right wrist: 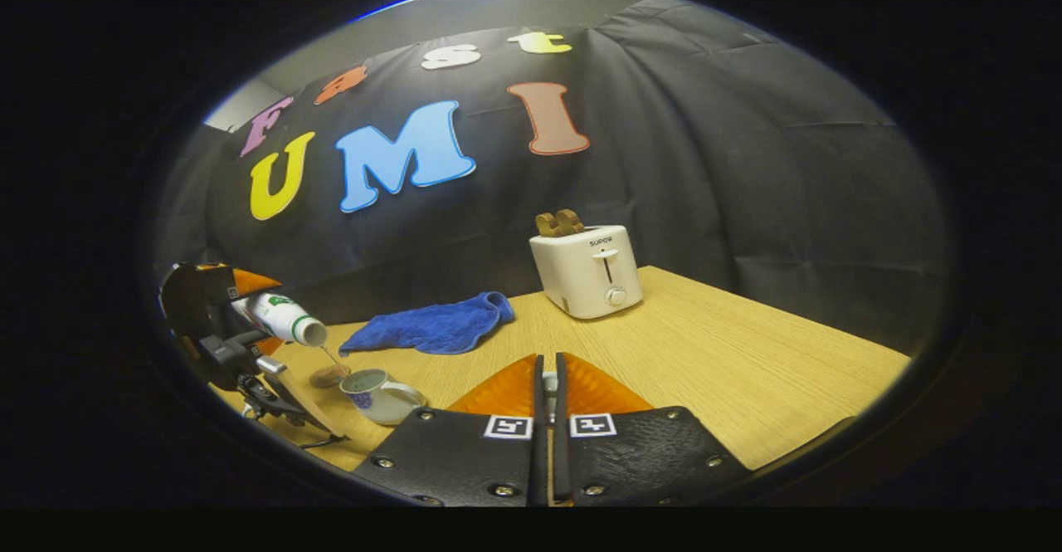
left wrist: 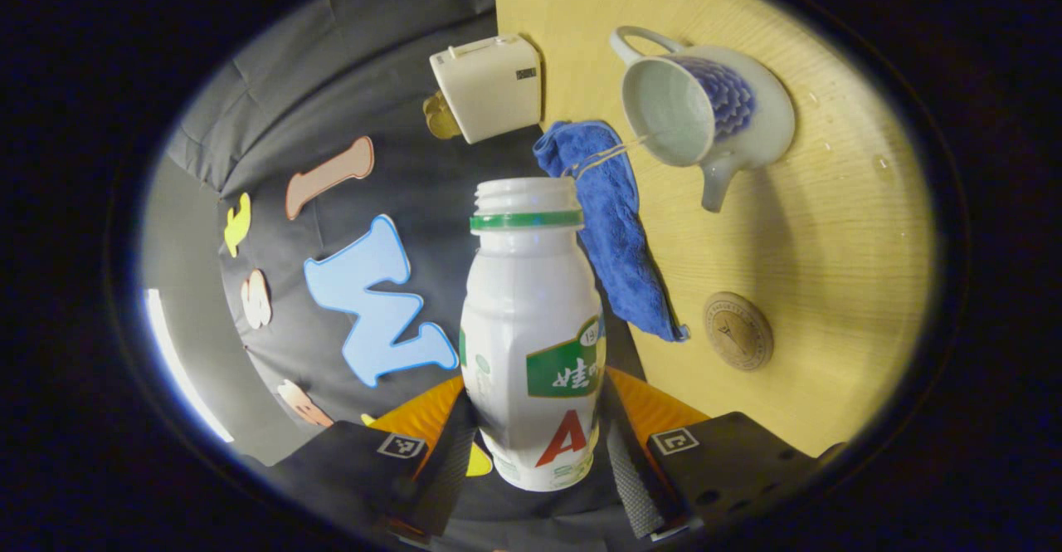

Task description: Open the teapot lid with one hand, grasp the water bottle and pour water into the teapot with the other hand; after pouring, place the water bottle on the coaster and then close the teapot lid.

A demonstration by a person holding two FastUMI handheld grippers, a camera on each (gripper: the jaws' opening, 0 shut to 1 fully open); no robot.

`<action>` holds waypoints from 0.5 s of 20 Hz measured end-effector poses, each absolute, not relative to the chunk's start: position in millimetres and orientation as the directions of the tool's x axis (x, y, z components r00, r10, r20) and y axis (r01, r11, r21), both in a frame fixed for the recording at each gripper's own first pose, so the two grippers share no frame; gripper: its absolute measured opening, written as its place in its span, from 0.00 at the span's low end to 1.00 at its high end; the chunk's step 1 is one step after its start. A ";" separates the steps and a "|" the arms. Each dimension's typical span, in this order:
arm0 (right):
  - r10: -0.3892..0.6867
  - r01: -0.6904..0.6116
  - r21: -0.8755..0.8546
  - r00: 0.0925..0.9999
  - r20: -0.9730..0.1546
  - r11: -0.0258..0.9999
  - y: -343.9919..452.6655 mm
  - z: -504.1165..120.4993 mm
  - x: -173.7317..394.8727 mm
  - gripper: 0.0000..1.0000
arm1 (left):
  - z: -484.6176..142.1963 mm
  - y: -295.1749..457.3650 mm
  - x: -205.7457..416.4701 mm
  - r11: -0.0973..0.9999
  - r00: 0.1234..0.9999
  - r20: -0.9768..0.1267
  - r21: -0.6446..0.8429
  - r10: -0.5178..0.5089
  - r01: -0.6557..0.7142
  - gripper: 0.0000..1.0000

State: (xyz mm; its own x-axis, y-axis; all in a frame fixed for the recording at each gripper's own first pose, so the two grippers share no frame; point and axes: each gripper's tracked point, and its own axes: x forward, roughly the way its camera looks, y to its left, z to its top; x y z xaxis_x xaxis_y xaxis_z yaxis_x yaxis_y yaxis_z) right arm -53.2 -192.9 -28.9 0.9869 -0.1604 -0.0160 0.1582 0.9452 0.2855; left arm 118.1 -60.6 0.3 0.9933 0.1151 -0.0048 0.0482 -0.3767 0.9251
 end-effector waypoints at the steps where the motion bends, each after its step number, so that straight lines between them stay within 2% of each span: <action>1: -0.159 0.158 0.285 0.987 -0.017 0.945 -192.8 -29.9 -52.8 0.02 | 0.7 -60.6 118.7 -0.381 0.994 -0.006 0.923 0.113 0.049 0.82; 2: -0.158 0.156 0.285 0.987 -0.017 0.946 -192.7 -29.3 -53.4 0.02 | 0.4 -61.7 119.1 -0.385 0.994 -0.007 0.922 0.112 0.049 0.78; 3: -0.157 0.156 0.286 0.987 -0.017 0.946 -192.7 -30.1 -53.7 0.02 | 0.7 -62.0 119.2 -0.389 0.994 -0.006 0.920 0.110 0.049 0.89; 6: -0.156 0.154 0.288 0.988 -0.016 0.945 -192.5 -29.2 -53.5 0.00 | 0.0 -63.7 122.3 -0.401 0.994 -0.009 0.915 0.107 0.051 0.89; 10: -0.154 0.152 0.290 0.988 -0.018 0.945 -192.8 -30.0 -52.2 0.02 | 0.3 -65.2 124.0 -0.420 0.995 -0.009 0.906 0.102 0.051 0.80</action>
